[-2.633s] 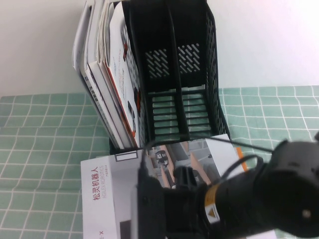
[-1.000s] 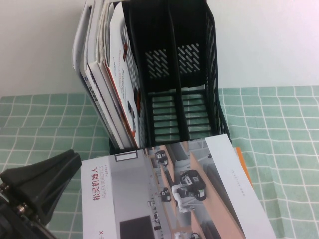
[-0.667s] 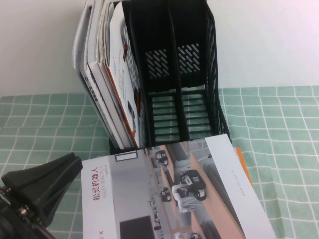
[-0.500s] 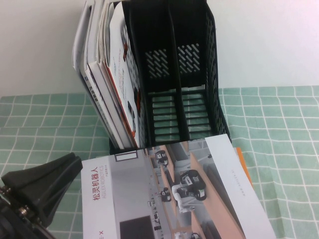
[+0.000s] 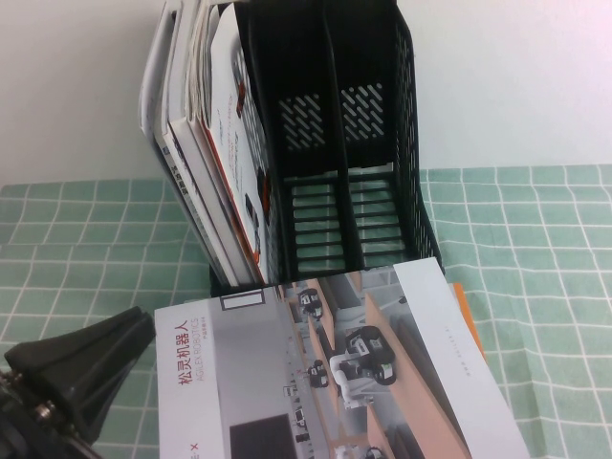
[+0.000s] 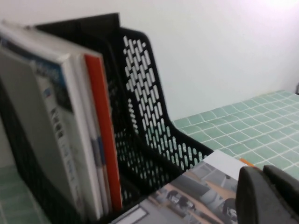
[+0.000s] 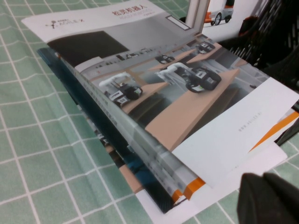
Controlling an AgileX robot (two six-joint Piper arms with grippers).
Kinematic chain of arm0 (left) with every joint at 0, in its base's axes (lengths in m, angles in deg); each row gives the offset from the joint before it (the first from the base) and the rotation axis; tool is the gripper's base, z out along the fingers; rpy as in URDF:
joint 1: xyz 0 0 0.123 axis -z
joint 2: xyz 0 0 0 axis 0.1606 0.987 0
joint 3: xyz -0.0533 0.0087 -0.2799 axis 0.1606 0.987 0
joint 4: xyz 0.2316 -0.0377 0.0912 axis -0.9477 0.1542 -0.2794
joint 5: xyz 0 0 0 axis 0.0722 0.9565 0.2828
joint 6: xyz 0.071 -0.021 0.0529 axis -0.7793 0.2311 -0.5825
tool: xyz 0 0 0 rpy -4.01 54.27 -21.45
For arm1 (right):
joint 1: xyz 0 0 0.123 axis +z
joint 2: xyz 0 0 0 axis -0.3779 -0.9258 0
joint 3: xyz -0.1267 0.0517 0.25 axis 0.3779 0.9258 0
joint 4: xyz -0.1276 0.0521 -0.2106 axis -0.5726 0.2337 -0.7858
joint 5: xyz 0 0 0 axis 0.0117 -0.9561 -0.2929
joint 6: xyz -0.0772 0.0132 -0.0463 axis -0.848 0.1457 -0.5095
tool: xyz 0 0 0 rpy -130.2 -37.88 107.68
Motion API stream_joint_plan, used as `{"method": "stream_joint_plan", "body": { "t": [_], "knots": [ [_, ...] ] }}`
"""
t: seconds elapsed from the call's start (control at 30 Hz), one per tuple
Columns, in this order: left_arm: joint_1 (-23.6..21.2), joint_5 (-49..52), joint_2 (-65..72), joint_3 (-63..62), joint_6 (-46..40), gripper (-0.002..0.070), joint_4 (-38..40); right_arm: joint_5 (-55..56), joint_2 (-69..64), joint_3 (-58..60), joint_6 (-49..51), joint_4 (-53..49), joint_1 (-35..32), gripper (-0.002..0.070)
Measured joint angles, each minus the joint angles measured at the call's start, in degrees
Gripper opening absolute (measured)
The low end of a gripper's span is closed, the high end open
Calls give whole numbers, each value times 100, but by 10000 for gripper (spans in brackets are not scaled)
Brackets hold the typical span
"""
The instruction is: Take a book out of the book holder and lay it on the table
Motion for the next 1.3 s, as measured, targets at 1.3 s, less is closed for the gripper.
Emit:
{"method": "stream_joint_plan", "body": {
  "t": [1.3],
  "knots": [
    [-2800,2690,-3172,1999,-3934,-3,4183,-19,0,3,0,9,0,1]
  ]
}}
